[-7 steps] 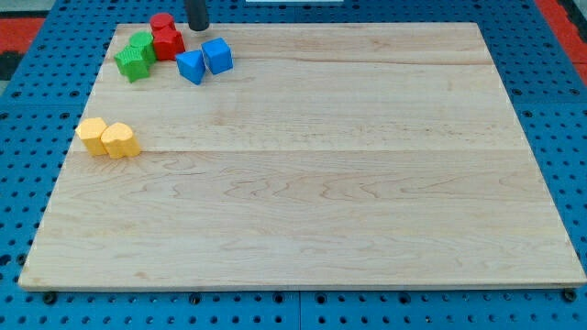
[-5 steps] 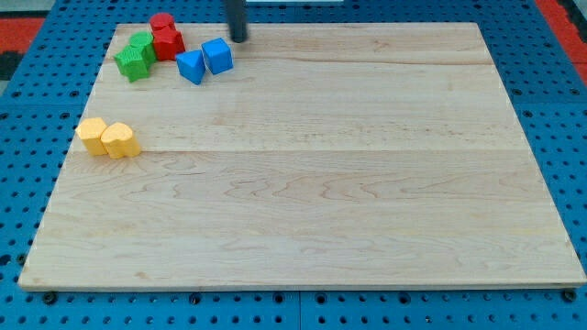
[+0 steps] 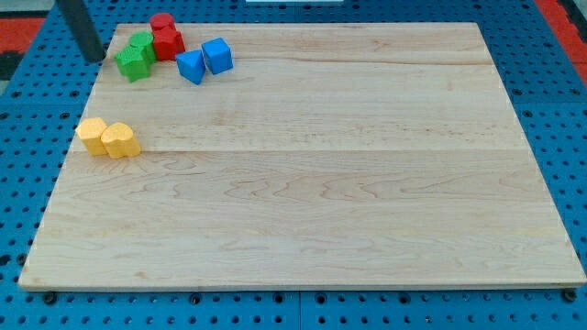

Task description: Push the green star to the right bottom

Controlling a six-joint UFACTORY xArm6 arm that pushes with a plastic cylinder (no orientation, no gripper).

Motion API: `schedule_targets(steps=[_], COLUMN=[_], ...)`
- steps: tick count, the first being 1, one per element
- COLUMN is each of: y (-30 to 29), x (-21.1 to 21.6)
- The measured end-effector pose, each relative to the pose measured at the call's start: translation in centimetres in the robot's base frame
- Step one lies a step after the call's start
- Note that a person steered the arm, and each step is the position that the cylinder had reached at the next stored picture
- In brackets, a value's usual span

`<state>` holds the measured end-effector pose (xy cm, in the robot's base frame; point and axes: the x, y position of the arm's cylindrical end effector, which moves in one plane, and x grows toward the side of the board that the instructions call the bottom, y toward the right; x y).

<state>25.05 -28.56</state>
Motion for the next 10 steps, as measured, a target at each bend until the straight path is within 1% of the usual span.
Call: schedule_targets(steps=[1,2,3,4,5,6,8,9,10], y=[5.0,8.7,7.7,2.7,1.2,6.6,28.0,37.2,42.5], x=[-0.8,-0.8,0.9,-0.7,-0.4,5.7,19.8,25.0,29.0])
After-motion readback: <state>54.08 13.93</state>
